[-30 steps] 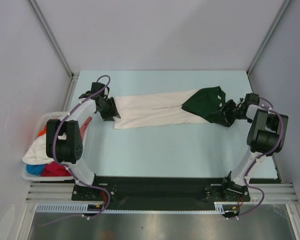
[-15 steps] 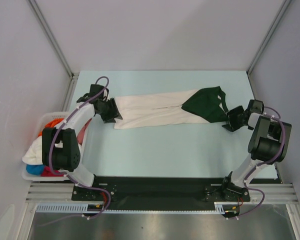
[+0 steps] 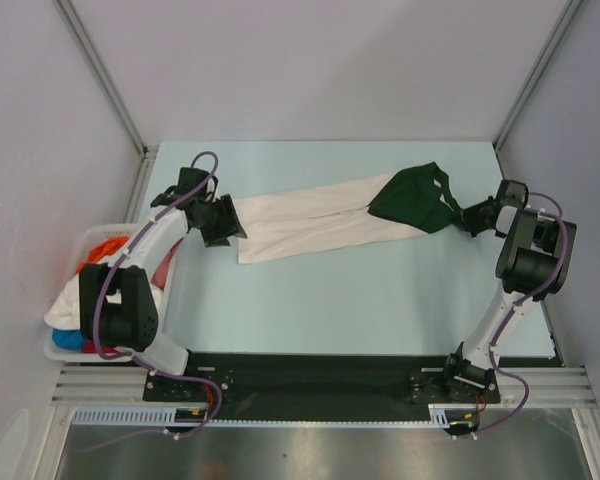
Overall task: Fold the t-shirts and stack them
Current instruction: Fold the tshirt
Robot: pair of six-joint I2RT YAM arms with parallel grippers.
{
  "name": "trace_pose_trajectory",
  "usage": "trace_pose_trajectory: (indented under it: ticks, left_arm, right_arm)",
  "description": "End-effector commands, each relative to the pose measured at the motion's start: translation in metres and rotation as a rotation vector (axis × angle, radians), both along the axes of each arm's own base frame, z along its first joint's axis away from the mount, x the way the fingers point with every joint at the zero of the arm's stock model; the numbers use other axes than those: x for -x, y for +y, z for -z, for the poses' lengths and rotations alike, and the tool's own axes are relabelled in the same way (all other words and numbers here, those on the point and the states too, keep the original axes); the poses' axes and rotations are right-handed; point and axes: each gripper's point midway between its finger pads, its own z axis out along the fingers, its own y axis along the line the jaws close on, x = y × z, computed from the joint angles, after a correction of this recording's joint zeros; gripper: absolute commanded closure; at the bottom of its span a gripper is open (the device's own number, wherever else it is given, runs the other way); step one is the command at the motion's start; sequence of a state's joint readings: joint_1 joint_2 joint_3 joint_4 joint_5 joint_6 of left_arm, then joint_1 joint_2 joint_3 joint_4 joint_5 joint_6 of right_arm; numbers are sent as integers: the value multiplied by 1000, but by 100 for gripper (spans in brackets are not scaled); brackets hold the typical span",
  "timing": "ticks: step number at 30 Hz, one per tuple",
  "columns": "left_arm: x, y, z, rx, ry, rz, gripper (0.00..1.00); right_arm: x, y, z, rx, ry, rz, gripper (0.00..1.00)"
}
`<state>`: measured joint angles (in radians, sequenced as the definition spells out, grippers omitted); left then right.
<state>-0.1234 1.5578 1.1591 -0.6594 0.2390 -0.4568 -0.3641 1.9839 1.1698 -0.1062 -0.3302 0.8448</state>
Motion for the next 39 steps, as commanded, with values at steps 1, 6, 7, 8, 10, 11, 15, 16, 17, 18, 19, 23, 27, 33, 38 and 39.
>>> trace_pose_trajectory:
  ticks: [1,6,7,8,10,11,15,16,17,18,19,23,27,33,38,39]
  left_arm:
    - [-18,-7,-36,-29,-118,75,41]
    - [-55,-24,-45,-76,-163,180,30]
    - [-72,-29,-44,-83,-166,208,29]
    - [-81,-34,-38,-81,-159,228,29]
    - [-108,-47,-23,-107,-144,285,28]
    - [-116,-53,-19,-110,-143,306,28]
    - [-138,-73,21,-64,-77,352,28]
    - [-141,-75,26,-56,-73,357,27]
    - [-140,-79,40,-44,-46,374,27]
    - [-140,-80,45,-59,-47,384,27]
    - [-140,-78,50,-84,-48,401,27]
    - [-140,-65,65,-167,-32,395,27]
    - [-142,-59,74,-203,-22,391,28]
    - [-115,-69,83,-130,34,421,35]
    - [-95,-69,92,-102,74,424,56]
    - [-93,-69,94,-99,81,422,59]
  right_arm:
    - [-27,-47,18,174,37,44,100]
    - [-110,-77,-15,275,-91,-79,98]
    - [-123,-79,-21,274,-105,-97,95]
    - [-128,-78,8,250,-57,-118,90]
    - [-147,-84,-19,264,-77,-136,74]
    - [-148,-85,-16,268,-61,-139,69]
    - [-135,-106,-61,337,-58,-93,40]
    - [-126,-106,-57,328,-36,-87,37]
    - [-121,-107,-62,322,-35,-85,35]
    - [-117,-108,-81,320,-64,-85,34]
    - [-108,-105,-74,306,-41,-89,33]
    - [-94,-91,-77,271,-61,-114,32]
    - [-90,-75,-67,212,-68,-144,32]
    - [-98,-64,-61,211,-78,-167,32]
    - [-105,-61,-43,210,-64,-166,32]
    - [-112,-58,-45,205,-100,-177,32]
